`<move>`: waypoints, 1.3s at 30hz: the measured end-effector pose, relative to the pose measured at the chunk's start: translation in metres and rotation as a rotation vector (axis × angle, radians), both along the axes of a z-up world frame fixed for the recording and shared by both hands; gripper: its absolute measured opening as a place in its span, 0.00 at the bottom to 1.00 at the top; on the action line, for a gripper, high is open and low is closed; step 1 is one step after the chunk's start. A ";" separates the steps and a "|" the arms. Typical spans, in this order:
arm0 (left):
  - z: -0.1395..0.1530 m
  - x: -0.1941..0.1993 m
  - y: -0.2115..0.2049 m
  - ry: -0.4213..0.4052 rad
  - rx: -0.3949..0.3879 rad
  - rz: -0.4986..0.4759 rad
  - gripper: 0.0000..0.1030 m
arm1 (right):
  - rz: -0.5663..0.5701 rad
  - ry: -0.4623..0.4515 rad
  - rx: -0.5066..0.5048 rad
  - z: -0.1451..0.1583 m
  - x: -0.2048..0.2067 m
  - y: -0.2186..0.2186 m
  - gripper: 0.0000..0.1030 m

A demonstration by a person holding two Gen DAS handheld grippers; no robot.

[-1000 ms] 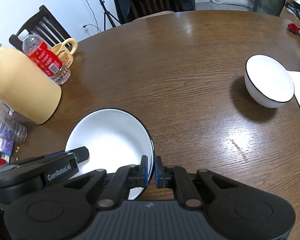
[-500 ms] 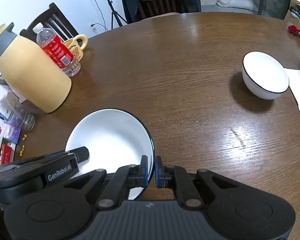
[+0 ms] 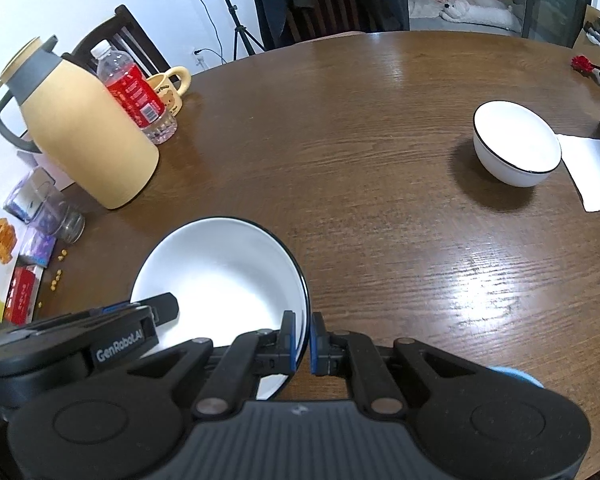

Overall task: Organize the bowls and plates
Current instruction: 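Lift the white bowl with both grippers and carry it toward the blue bowl, then carry the white bowl over the blue bowl with both grippers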

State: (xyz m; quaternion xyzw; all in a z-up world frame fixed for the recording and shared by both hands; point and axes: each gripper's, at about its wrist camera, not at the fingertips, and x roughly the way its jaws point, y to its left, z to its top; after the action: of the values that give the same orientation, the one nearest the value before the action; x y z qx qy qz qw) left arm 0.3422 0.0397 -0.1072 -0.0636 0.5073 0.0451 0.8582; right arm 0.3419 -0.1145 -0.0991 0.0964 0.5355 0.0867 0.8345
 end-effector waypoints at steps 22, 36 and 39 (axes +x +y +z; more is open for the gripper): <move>0.012 -0.057 -0.019 -0.035 0.007 0.015 0.10 | 0.012 -0.029 0.005 0.013 -0.052 -0.013 0.06; 0.023 -0.088 -0.043 -0.066 0.007 -0.011 0.10 | -0.015 -0.058 0.013 0.024 -0.089 -0.038 0.06; 0.025 -0.094 -0.050 -0.068 0.005 -0.021 0.10 | -0.028 -0.062 0.013 0.026 -0.097 -0.045 0.06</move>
State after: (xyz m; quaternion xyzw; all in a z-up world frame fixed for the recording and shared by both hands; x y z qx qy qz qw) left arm 0.2482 -0.0106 -0.0826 -0.0576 0.4783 0.0349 0.8756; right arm 0.2447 -0.1599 -0.0736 0.1066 0.5075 0.0816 0.8511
